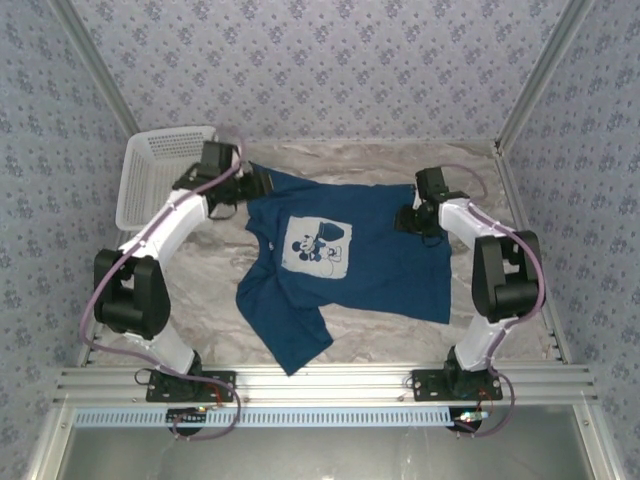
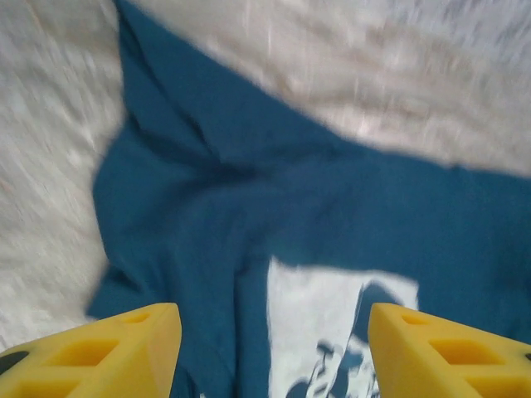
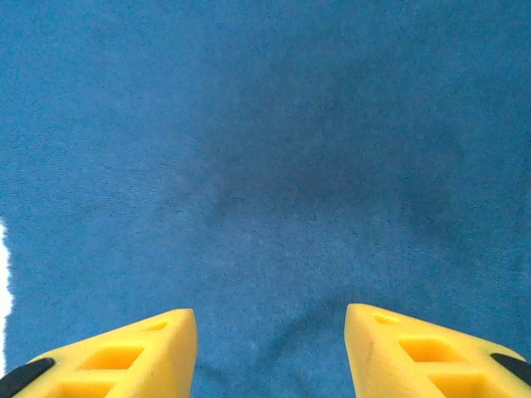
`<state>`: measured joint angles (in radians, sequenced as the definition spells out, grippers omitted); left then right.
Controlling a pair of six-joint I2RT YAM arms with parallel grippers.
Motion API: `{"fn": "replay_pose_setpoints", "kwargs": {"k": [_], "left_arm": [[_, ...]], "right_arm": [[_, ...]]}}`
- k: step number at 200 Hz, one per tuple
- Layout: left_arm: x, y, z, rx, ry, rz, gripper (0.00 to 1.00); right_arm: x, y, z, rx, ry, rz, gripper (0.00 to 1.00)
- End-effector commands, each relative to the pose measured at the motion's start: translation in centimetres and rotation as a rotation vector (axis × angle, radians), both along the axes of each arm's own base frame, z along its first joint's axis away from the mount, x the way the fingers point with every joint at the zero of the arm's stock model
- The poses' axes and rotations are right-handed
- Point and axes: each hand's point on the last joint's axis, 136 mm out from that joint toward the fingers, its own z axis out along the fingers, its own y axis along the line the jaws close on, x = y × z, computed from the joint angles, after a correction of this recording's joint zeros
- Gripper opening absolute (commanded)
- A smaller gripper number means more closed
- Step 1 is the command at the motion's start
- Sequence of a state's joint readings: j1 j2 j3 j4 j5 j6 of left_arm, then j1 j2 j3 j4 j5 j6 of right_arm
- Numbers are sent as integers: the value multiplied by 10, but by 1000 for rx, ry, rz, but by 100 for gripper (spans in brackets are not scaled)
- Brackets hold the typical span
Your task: Fold the inside-out t-shirt
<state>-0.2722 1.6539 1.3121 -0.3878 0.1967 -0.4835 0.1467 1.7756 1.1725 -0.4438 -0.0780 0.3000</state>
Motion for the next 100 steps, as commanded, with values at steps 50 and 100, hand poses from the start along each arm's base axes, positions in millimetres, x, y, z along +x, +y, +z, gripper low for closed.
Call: {"fn": "replay_pose_setpoints", "kwargs": {"k": [50, 100], "left_arm": [[-27, -42, -103, -7, 151, -144, 62], [21, -21, -144, 149, 196, -59, 62]], "right_arm": [[28, -42, -43, -49, 133, -141, 49], [60, -50, -51, -34, 181, -169, 48]]}}
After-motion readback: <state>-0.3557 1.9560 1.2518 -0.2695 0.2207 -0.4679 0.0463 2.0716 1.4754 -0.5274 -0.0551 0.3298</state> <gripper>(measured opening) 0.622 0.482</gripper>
